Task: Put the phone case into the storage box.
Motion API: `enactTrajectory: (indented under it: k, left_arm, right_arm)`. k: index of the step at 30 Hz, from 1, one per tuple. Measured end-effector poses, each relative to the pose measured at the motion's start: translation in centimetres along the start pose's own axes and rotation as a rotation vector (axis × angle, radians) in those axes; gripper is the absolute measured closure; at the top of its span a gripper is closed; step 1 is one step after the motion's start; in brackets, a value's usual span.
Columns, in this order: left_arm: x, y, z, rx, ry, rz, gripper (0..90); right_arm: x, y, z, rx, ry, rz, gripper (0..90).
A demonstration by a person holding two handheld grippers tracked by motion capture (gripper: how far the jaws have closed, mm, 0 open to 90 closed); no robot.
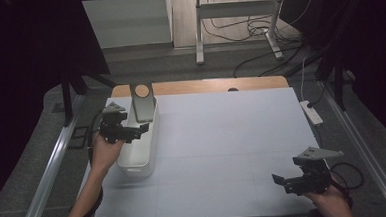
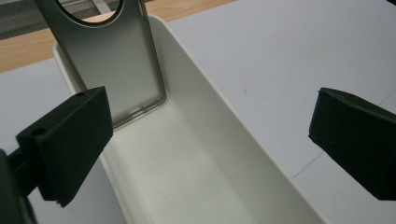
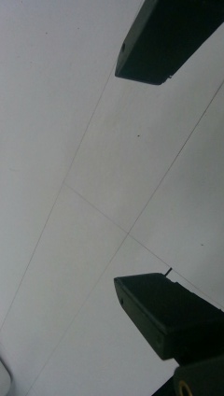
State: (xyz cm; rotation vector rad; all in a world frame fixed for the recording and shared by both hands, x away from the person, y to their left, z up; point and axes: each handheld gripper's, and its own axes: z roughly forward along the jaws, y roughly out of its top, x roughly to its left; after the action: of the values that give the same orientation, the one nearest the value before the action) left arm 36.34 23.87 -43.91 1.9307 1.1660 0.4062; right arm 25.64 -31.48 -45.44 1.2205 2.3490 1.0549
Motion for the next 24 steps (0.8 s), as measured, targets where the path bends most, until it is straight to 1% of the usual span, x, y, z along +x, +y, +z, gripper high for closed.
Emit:
enactTrajectory:
  k: [6,12,24]
  left_arm:
    - [-0.6,-0.4,-0.4,-0.009,-0.007,0.019,0.4]
    - [-0.9,-0.7,-0.7,-0.018,-0.009,0.023,0.4]
    - [-1.5,-1.7,-1.3,-0.013,-0.014,0.033,0.5]
  right_arm:
    - [0.0,0.0,0.0,0.000,0.000,0.000,2.6]
    - [0.0,0.0,0.0,0.000,-0.001,-0.001,2.4]
    - [0.1,0.0,-0.1,-0.004,-0.003,-0.004,2.4]
